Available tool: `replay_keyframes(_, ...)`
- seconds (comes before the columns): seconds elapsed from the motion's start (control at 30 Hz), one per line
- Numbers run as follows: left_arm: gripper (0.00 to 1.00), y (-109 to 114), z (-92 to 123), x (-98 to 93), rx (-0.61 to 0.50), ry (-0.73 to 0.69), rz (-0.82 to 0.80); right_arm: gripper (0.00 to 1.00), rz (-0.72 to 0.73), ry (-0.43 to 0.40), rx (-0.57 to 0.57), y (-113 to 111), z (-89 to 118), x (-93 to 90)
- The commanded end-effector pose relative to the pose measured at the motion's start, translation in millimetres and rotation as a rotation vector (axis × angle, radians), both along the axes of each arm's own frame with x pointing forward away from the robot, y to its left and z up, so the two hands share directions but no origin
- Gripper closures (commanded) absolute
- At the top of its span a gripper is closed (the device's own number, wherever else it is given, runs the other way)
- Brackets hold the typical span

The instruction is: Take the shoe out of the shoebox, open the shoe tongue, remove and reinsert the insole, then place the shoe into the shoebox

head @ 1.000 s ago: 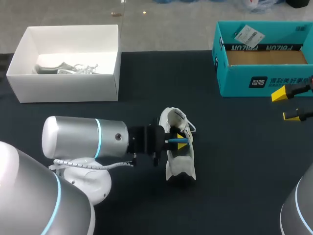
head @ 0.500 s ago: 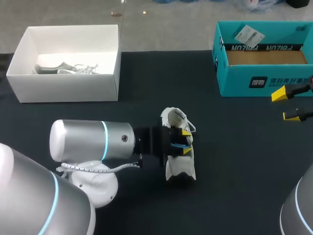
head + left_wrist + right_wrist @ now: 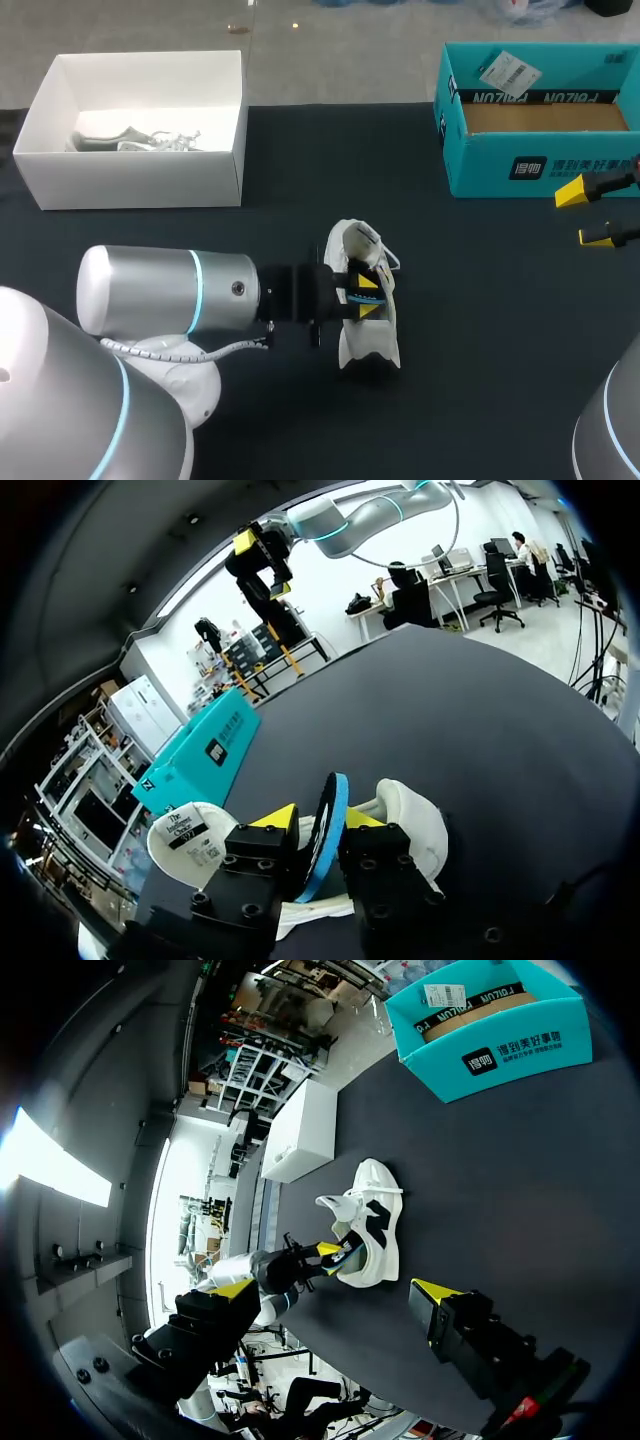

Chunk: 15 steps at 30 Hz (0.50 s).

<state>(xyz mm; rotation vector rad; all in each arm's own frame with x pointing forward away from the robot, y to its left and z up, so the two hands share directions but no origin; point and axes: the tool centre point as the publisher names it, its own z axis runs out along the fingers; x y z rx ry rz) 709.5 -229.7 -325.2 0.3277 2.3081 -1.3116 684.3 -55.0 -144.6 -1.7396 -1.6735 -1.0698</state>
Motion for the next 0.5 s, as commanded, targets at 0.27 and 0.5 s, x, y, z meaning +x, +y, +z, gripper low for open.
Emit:
replay_keyframes(0.27, 1.0, -5, -3, 2.0, 0.028, 0.021, 0.011, 0.0, -0.003, 0.001, -0.002, 0, 0, -1.1)
replay_keyframes(0.5, 1.0, -16, -15, 11.8, 0.014, 0.047, 0.014, 0.0, -0.003, 0.001, -0.002, 0, 0, -1.1)
